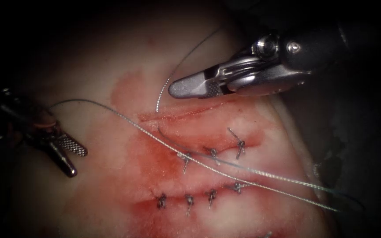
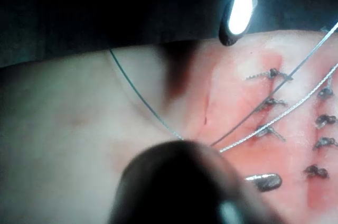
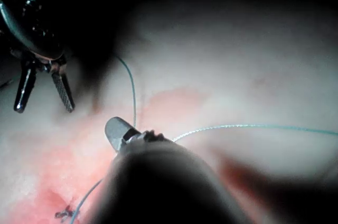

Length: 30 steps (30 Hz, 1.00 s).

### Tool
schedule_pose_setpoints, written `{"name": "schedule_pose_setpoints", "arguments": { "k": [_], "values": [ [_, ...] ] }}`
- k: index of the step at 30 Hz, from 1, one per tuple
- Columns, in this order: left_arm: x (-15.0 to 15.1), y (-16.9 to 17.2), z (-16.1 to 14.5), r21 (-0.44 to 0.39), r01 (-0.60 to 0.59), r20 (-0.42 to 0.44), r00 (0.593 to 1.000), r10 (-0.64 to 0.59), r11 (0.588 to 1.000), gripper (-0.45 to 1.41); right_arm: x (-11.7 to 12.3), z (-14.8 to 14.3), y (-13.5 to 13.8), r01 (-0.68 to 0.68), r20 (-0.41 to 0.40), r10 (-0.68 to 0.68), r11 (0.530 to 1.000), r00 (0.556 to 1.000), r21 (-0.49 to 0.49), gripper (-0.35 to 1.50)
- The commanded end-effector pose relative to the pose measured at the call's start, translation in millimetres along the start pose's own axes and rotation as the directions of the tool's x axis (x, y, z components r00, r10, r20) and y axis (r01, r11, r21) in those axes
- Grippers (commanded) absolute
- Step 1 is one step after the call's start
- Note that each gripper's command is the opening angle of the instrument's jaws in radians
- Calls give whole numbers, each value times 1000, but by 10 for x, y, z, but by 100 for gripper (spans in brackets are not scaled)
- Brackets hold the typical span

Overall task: Wound Closure
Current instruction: Pull the thread completely through the tissue using the right gripper, leaving a short tail at the top half of the tissue

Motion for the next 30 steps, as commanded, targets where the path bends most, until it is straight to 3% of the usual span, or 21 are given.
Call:
{"name": "schedule_pose_setpoints", "arguments": {
  "k": [1,5,11,21,30],
  "values": [
    [-12,8,4,-12,5,15,1000,-5,1000,84,-6,7,-1,10,-45,-10,1000,999,15,64],
    [-14,7,9,-45,-26,49,998,29,999,83,-7,12,-2,21,-185,-14,999,983,36,61],
    [-18,4,9,-64,-31,70,997,35,997,84,-13,36,-6,48,-285,-37,998,958,32,61],
    [-27,0,6,-78,-25,88,996,31,997,83,-16,96,-44,53,-382,-16,995,924,87,52],
    [-26,1,7,-86,-17,97,995,26,996,83,-9,120,-45,87,-432,-40,992,901,90,41]
  ]
}}
